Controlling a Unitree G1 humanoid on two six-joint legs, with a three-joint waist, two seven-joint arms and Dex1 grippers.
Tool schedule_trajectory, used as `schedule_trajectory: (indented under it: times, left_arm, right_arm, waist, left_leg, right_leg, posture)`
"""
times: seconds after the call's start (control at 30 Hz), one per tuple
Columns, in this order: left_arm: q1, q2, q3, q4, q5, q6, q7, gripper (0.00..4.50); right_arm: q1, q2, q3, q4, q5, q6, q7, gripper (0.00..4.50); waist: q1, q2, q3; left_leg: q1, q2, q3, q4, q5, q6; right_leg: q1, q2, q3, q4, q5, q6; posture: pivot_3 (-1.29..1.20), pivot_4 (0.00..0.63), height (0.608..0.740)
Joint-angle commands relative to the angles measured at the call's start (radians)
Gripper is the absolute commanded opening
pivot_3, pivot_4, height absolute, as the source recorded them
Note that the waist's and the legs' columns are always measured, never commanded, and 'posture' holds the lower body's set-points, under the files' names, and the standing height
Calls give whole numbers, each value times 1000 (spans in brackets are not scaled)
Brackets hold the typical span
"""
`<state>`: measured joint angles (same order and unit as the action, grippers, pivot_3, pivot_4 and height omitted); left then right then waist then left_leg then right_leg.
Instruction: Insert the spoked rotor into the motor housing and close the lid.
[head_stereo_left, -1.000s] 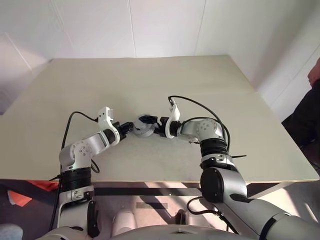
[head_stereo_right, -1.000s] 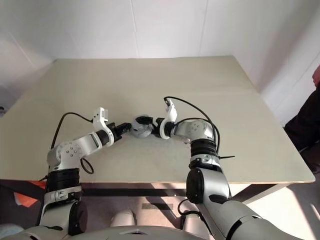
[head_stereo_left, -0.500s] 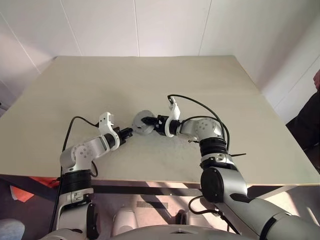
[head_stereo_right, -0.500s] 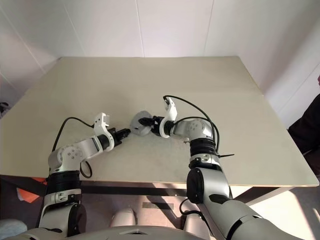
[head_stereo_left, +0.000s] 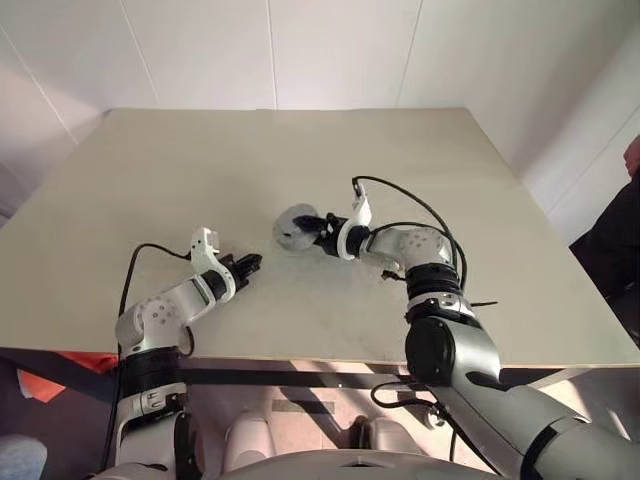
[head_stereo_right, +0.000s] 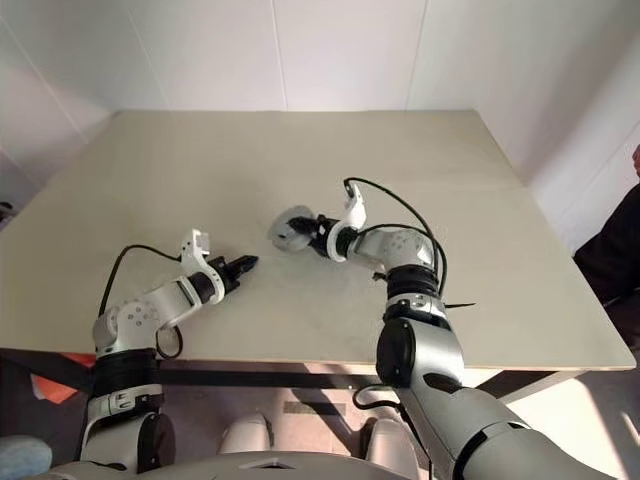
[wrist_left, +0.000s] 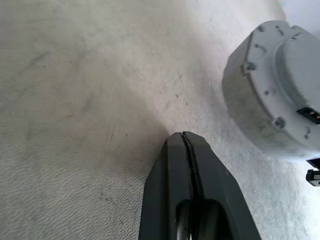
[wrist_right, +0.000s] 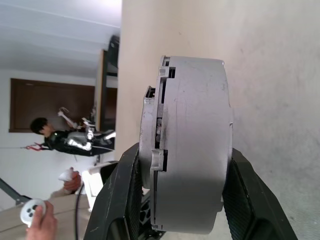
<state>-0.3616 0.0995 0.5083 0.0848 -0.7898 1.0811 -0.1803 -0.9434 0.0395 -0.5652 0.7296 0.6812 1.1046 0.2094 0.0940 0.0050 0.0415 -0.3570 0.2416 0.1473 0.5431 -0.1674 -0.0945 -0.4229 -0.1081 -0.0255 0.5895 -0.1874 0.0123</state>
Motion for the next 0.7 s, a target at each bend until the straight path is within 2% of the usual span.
schedule_trajectory:
  times: [0.03, 0.07, 0.17, 0.37, 0.53, 0.7]
  left_arm:
    - [-31, -17, 101, -21, -160, 11, -8, 0]
    - [-33, -17, 113, -21, -184, 13, -9, 0]
    - [-23, -26, 138, -38, -249, -5, -2, 570]
    - [-16, -56, 182, -52, -502, 42, 22, 2705]
    - [4, -46, 163, -24, -653, 62, 70, 4438]
    - [20, -35, 129, 2, -752, 55, 114, 4481]
  right_arm:
    - [-57, 6, -20, -54, 77, 12, 7, 2206]
    - [-58, 4, -18, -53, 79, 11, 6, 2206]
    - [-50, 1, -9, -69, 85, 26, 7, 2163]
    - [-38, 13, -7, -98, 105, 102, -10, 2163]
    - [-47, 20, -23, -113, 138, 135, -21, 2163]
    - [-59, 27, -37, -137, 168, 178, -39, 2163]
  waist:
    - [0, -1, 0]
    - [0, -1, 0]
    - [1, -1, 1]
    - [3, -5, 4]
    - [4, -5, 4]
    - [5, -5, 4]
  left_leg:
    - [0, 0, 0, 0, 0, 0]
    - [0, 0, 0, 0, 0, 0]
    - [-1, 0, 0, 0, -1, 1]
    - [-2, 0, 0, 3, -1, 1]
    - [-2, 0, 0, 3, -1, 1]
    - [-2, 0, 0, 4, -1, 1]
  right_leg:
    - [0, 0, 0, 0, 0, 0]
    - [0, 0, 0, 0, 0, 0]
    - [0, 0, 0, 0, 0, 0]
    - [0, 0, 0, 0, 0, 0]
    - [0, 0, 0, 0, 1, 0]
    - [0, 0, 0, 0, 1, 1]
  posture:
    - [0, 0, 740]
    - [0, 0, 740]
    - [0, 0, 740]
    - [0, 0, 740]
    - [0, 0, 740]
    - [0, 0, 740]
